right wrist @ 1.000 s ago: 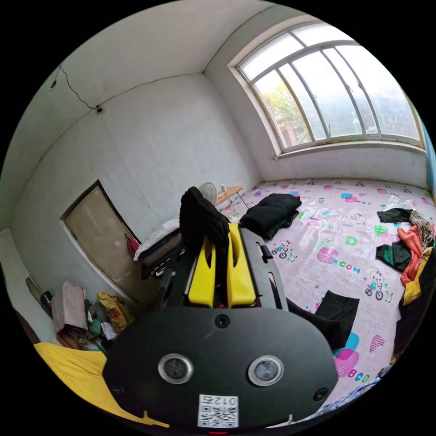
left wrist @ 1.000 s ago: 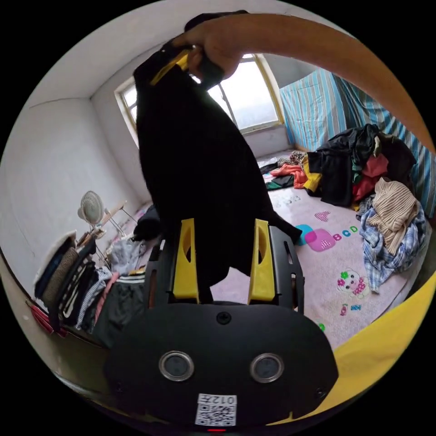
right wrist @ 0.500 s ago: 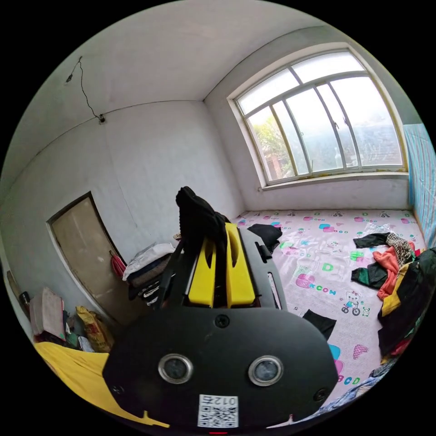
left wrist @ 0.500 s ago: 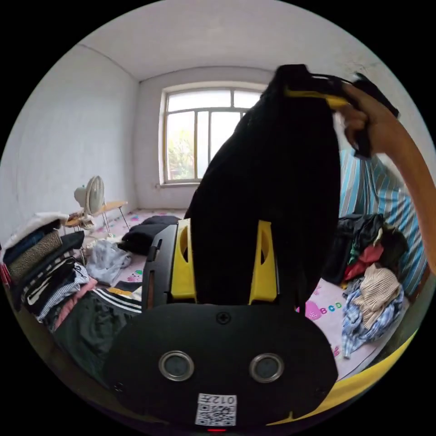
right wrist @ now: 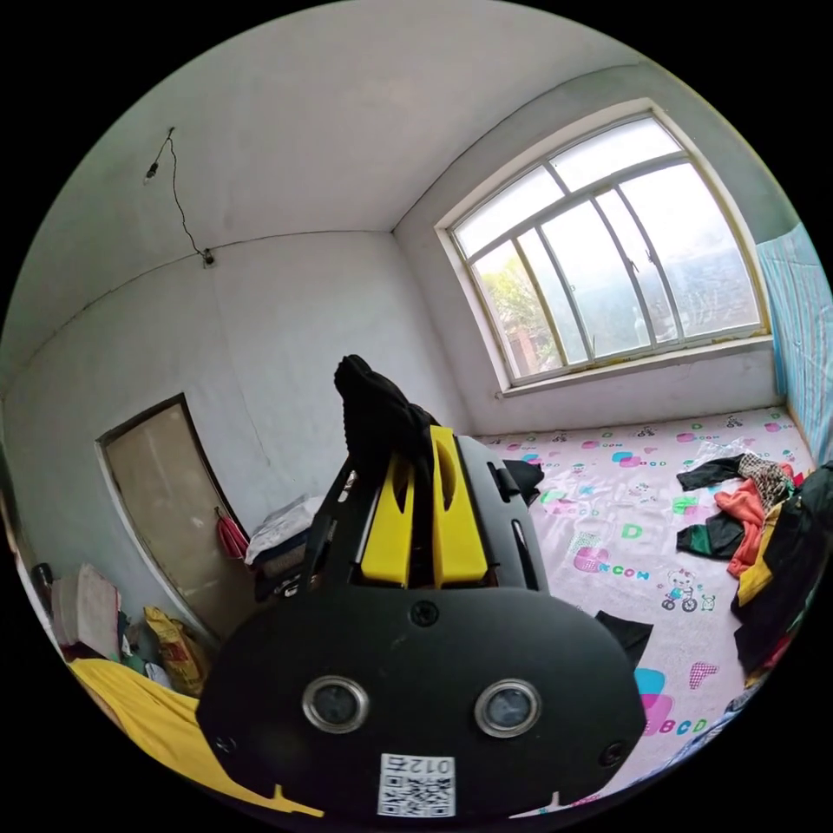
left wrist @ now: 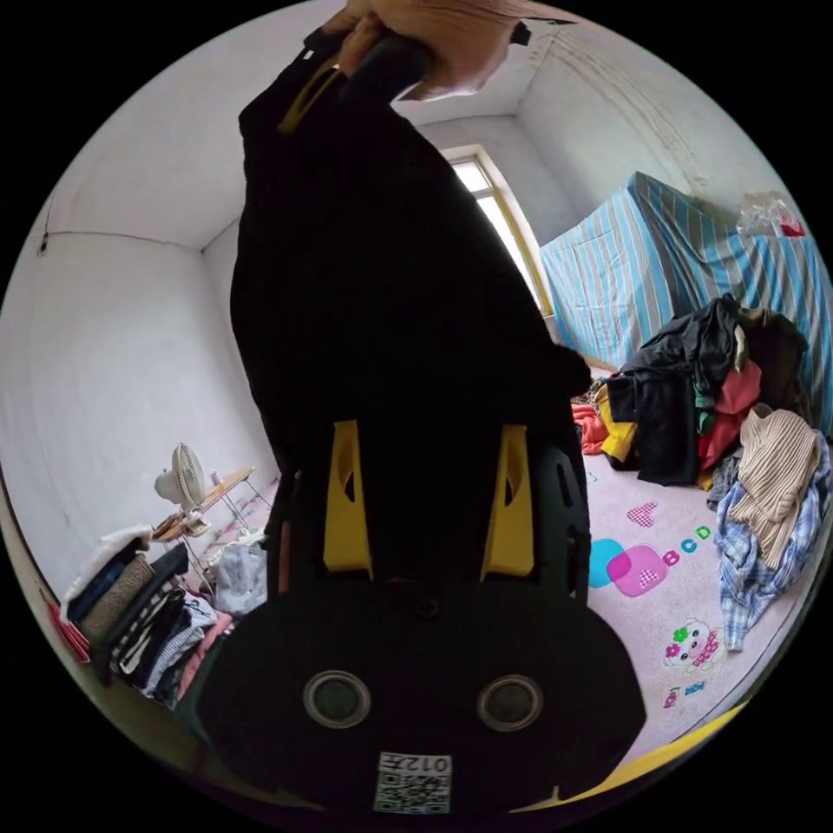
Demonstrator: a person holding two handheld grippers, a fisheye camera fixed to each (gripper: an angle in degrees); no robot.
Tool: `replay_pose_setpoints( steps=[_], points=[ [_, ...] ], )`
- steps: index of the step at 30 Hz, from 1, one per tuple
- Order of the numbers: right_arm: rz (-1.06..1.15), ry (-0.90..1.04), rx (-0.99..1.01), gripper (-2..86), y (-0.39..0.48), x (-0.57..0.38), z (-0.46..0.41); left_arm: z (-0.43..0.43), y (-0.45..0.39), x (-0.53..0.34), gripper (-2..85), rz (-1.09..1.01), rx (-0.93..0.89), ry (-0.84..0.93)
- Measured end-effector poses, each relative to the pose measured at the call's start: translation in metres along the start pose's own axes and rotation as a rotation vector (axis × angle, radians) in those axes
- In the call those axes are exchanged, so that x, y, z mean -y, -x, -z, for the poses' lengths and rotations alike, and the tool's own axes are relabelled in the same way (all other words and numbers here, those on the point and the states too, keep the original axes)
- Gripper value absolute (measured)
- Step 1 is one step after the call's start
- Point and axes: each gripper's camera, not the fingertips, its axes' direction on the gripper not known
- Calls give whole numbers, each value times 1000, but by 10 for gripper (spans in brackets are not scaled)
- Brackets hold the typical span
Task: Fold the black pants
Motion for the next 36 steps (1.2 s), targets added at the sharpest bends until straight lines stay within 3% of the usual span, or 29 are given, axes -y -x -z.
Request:
replay_pose_setpoints(
  steps=[4,12,15,17,19,21,23,25,32,36],
  points=[
    [40,-36,-37,34,11,0,16,-4,4,5,64,-66,77,-77],
    [263,-122,-284,17,16,7,73,7,137,15,6,101,-181,-222],
    [291,-134,-280,16,15,11,93,-10,223,36,5,208,-489,-237],
    [275,-147,-255,17,19,15,100,-60,288,48,6,383,-874,-170],
    [251,-117,-238,18,27,22,95,-101,306,42,8,489,-943,-119],
    [195,17,-135,23,29,30,73,-148,296,24,12,559,-948,41],
    [133,130,-82,27,22,27,49,-219,256,-23,17,609,-1096,326],
    [74,247,-72,28,10,16,24,-260,225,-72,25,679,-1228,459],
    [-111,514,-116,28,-50,-55,-18,-290,170,-229,94,1015,-1364,456],
    [-229,495,-148,30,-78,-74,-12,-268,146,-264,107,904,-1283,552]
  ],
)
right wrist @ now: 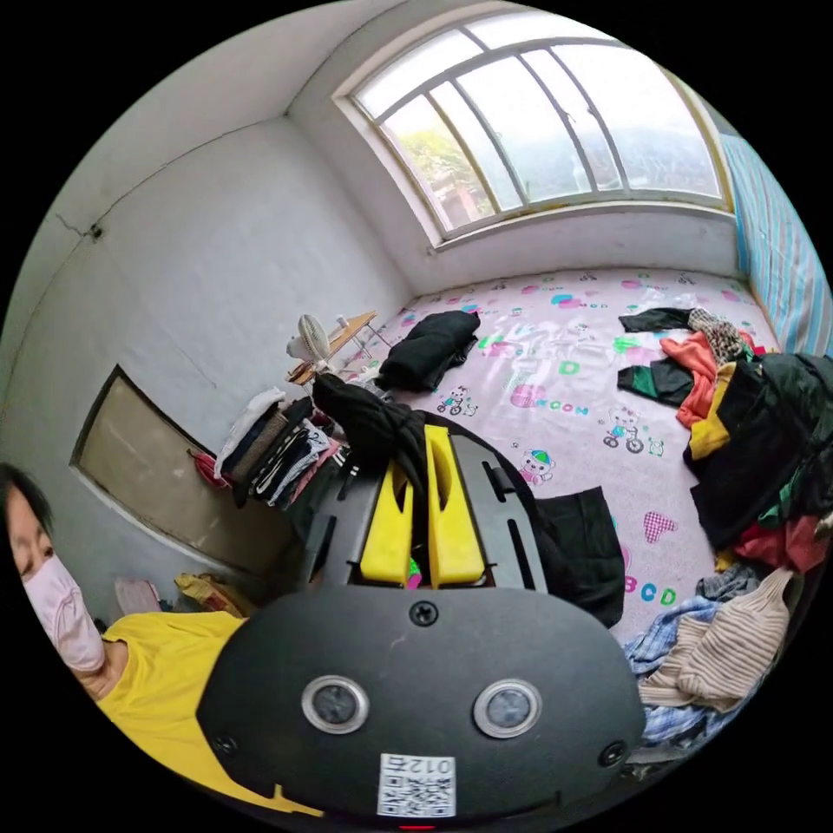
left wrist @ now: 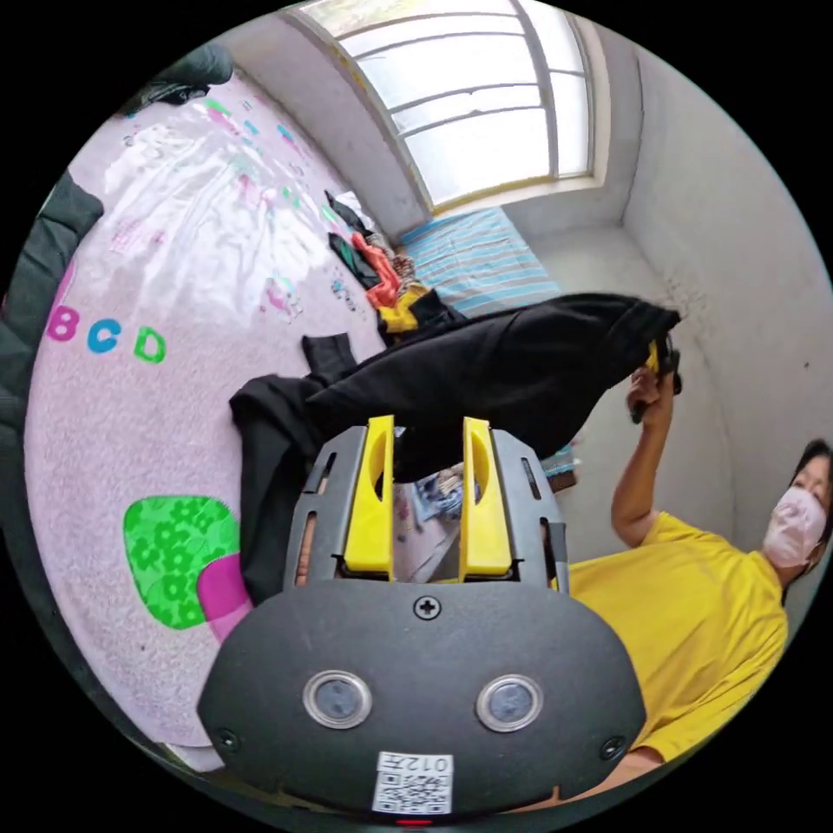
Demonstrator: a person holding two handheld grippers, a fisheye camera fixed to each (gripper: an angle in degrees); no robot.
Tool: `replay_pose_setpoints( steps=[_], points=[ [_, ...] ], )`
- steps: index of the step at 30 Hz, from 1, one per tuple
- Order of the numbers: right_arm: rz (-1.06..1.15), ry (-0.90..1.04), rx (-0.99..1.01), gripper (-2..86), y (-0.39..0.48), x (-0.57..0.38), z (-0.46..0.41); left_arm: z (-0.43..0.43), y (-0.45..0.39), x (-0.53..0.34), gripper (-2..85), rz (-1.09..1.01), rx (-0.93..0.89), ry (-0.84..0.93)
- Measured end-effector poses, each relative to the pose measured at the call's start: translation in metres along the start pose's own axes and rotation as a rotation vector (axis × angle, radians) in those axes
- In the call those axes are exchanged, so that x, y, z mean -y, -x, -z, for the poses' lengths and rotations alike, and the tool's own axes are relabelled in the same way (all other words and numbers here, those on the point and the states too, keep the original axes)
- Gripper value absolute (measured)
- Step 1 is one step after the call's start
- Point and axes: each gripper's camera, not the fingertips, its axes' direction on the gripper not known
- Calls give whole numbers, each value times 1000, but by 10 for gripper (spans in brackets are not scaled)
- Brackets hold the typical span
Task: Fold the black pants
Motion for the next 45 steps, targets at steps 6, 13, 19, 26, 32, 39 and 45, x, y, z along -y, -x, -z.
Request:
replay_pose_setpoints(
  steps=[6,13,19,26,32,39,45],
  points=[
    [-91,-91,-6,32,-13,-5,-1,-56,-61,-54,122,-277,430,197],
    [-89,-147,17,34,7,3,-12,-129,-176,-100,155,-745,902,83],
    [-87,-192,68,34,30,3,-13,-142,-221,-137,173,-911,1135,-125],
    [-29,-232,98,34,62,-7,-4,-101,-244,-148,99,-783,1272,-284],
    [108,-278,-31,29,74,-21,33,15,-262,-170,31,-760,1187,-506],
    [240,-340,-44,19,73,-39,85,131,-320,-149,12,-831,1032,-549],
    [394,-526,-62,12,101,-46,167,194,-434,-123,10,-1011,954,-497]
  ],
)
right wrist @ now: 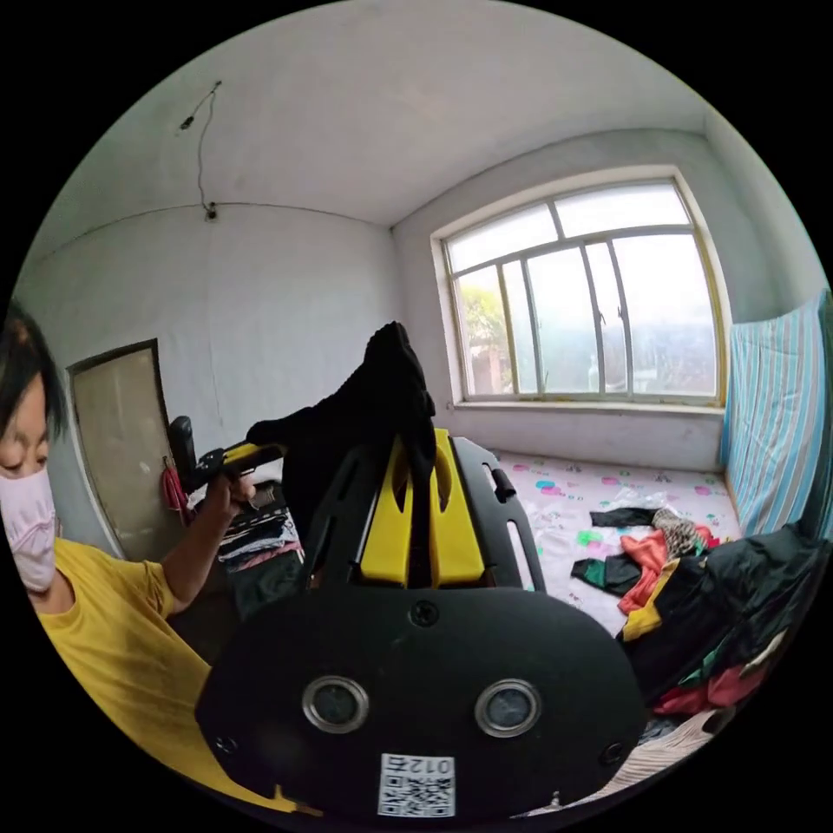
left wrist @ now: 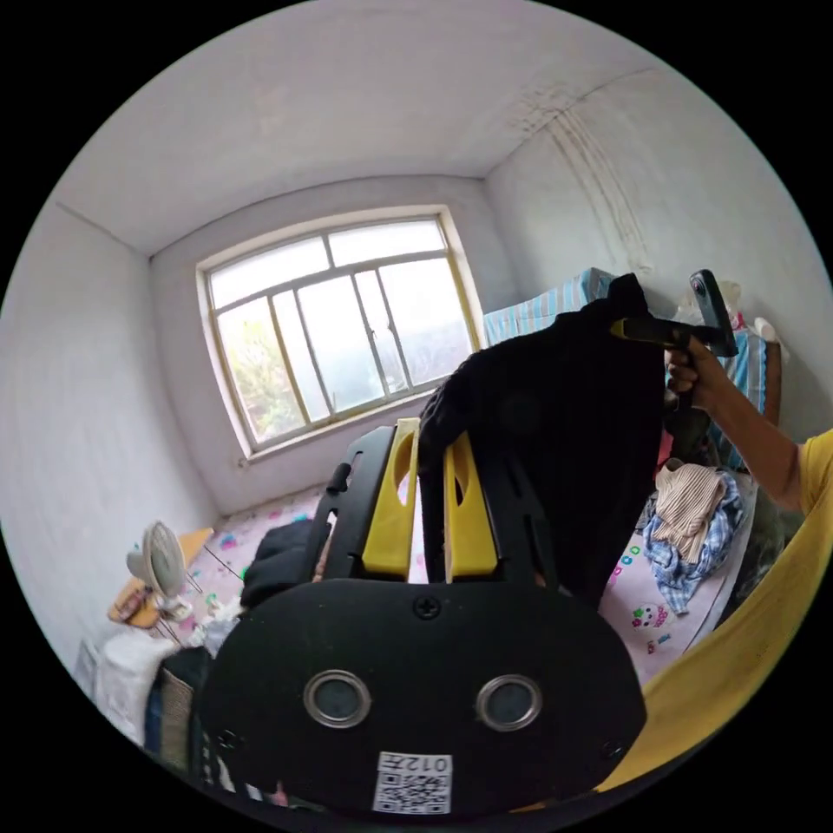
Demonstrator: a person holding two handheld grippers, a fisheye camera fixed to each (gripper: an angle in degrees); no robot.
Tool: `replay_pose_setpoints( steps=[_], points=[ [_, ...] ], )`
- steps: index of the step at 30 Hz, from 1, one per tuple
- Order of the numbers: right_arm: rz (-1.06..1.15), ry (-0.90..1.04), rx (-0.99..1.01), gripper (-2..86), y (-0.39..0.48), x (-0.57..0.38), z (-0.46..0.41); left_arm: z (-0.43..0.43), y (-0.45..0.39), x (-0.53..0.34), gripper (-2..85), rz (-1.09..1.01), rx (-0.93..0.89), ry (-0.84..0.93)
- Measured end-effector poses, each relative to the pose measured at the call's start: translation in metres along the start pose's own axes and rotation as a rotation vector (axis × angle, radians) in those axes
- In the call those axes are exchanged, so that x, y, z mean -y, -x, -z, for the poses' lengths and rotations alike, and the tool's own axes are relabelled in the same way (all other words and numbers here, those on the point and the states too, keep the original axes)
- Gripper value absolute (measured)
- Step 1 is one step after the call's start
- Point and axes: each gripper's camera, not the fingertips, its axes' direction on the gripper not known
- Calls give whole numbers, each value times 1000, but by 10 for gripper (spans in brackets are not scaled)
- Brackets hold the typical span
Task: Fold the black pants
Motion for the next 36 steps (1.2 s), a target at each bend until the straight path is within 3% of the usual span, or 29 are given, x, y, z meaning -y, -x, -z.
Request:
replay_pose_setpoints(
  steps=[8,17,24,30,36],
  points=[
    [141,-235,-35,7,25,67,99,117,-18,116,14,-286,98,-119],
    [277,-372,-26,2,30,154,151,200,0,176,22,-380,125,-244],
    [321,-364,-28,0,-12,225,132,197,36,209,28,-374,130,-254],
    [236,-233,-69,0,-123,264,44,85,90,226,28,-303,48,-108],
    [13,72,-132,4,-323,256,-132,-155,147,203,23,-187,-96,237]
  ],
)
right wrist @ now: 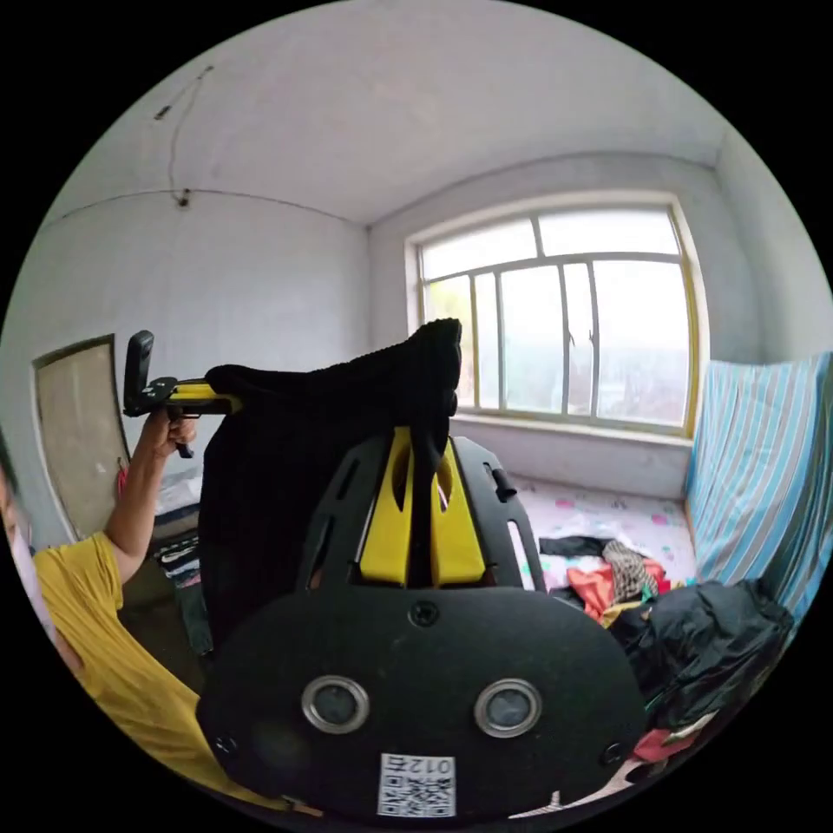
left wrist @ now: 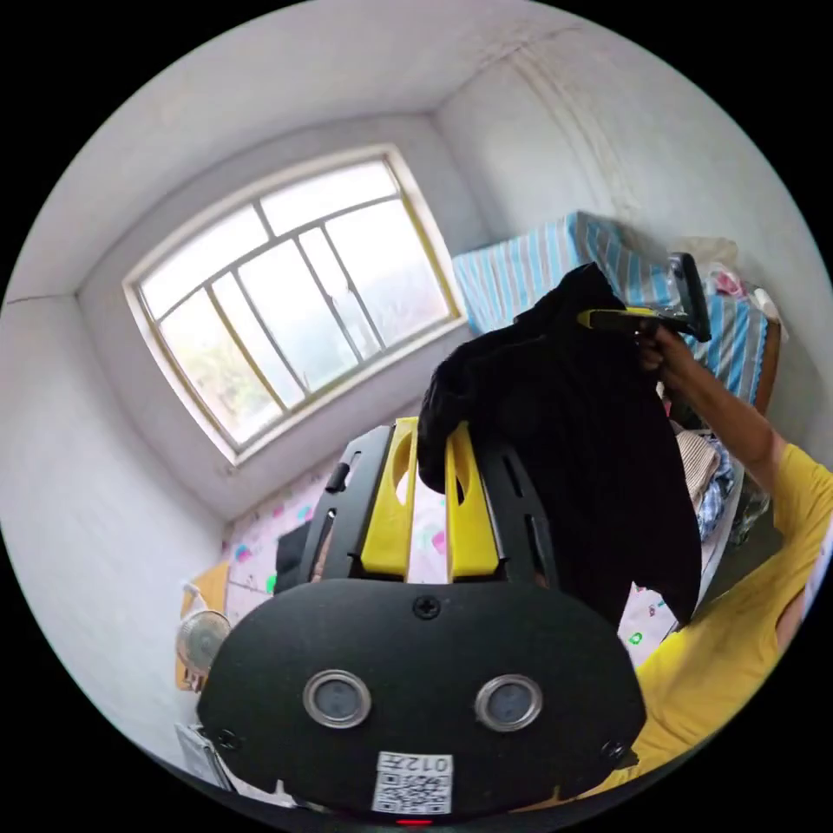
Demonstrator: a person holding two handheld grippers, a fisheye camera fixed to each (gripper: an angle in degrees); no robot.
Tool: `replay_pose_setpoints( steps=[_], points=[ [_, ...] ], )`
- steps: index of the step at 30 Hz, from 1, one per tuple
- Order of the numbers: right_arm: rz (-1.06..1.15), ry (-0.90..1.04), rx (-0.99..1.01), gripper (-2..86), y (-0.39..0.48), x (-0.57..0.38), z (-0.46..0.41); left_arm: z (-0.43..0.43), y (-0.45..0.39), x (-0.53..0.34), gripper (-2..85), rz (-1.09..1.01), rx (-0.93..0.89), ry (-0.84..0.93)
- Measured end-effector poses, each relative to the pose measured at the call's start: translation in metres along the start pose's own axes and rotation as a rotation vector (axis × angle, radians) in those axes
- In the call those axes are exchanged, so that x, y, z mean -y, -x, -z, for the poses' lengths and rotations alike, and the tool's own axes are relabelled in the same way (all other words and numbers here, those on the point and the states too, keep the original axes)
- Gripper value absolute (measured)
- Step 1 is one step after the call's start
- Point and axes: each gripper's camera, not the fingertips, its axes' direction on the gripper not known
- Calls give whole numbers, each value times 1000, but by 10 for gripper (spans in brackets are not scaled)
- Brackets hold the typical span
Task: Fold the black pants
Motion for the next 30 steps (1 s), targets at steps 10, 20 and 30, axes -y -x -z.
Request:
replay_pose_setpoints(
  steps=[10,20,30],
  points=[
    [-441,537,-158,24,-298,-102,-325,-470,109,-139,9,827,-393,470],
    [-599,846,23,18,-398,-304,-331,-545,-19,-331,26,534,-569,854],
    [-495,1138,184,19,-317,-387,-275,-457,-145,-418,100,461,-651,1069]
  ],
)
